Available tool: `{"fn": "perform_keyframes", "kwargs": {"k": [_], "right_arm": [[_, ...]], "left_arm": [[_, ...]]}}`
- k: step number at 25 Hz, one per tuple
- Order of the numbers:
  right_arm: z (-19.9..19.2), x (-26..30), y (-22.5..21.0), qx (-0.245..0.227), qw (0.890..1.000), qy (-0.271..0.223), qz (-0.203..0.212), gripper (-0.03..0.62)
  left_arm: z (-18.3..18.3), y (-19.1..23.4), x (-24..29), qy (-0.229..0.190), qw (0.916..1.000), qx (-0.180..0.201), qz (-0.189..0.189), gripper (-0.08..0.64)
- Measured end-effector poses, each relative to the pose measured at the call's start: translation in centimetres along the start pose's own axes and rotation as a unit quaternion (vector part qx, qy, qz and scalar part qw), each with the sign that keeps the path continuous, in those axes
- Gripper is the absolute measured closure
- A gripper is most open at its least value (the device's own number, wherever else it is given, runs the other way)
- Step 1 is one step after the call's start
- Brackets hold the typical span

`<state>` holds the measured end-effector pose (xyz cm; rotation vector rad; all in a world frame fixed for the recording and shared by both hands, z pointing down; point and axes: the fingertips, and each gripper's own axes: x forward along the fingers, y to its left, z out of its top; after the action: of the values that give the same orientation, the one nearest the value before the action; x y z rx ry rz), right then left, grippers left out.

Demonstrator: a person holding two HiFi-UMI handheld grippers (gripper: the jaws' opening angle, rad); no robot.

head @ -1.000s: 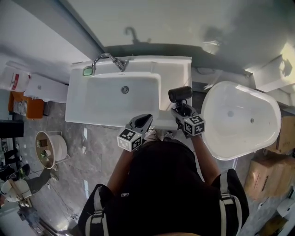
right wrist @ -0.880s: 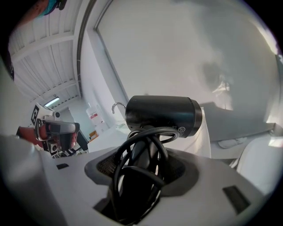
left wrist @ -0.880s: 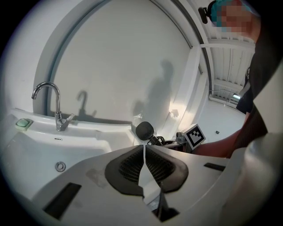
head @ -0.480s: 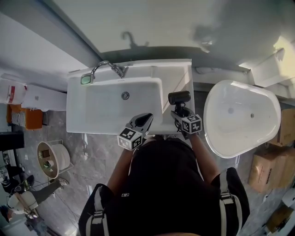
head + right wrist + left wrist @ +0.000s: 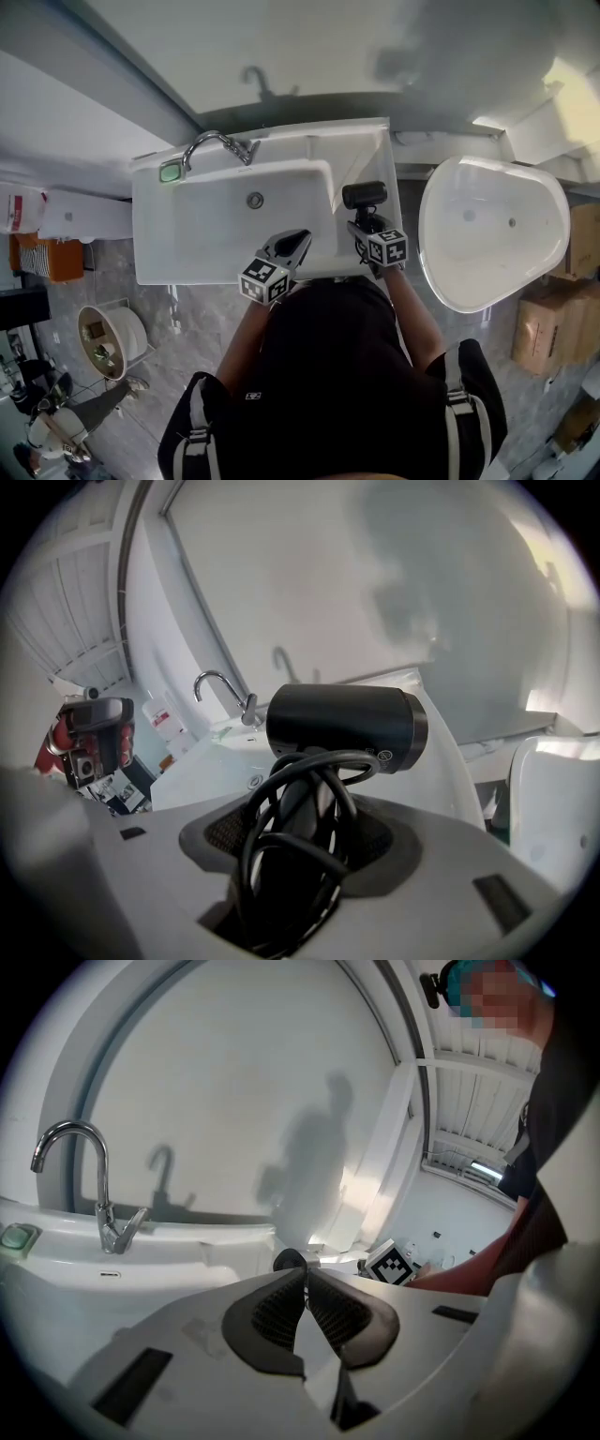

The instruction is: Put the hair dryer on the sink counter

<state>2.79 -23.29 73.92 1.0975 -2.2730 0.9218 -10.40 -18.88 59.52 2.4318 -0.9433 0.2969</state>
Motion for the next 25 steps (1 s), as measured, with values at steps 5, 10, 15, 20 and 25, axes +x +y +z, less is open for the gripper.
{"fn": "perform_keyframes", "kwargs": {"k": [5, 10, 15, 20, 25], "right_arm": [[-1.2, 0.8, -0.6, -0.001, 1.000, 0.014, -0.024, 0.282], [-1.8, 1.5, -0.6, -0.011, 0.999, 0.031, -0.042, 0.281], [-2.3, 2.4, -1.3, -0.037, 0.995, 0.059, -0.069, 0.279], [-3.2, 3.4, -1.5, -0.055, 0.992, 0.083, -0.079, 0.279], [-3.7, 3.9, -1.6, -0.063, 0.989, 0.097, -0.089, 0.278]], "left_arm": [[-0.6, 0.4, -0.2, 0.006, 0.9999, 0.006, -0.012, 0.537], [-0.8, 1.7, -0.3, 0.006, 0.9999, 0.002, -0.013, 0.537], [-0.6, 2.1, -0.1, 0.004, 0.9998, -0.002, -0.020, 0.537], [-1.0, 2.4, 0.1, 0.010, 0.9996, -0.003, -0.026, 0.537], [-0.9, 2.8, 0.2, 0.015, 0.9994, -0.003, -0.030, 0.537]]}}
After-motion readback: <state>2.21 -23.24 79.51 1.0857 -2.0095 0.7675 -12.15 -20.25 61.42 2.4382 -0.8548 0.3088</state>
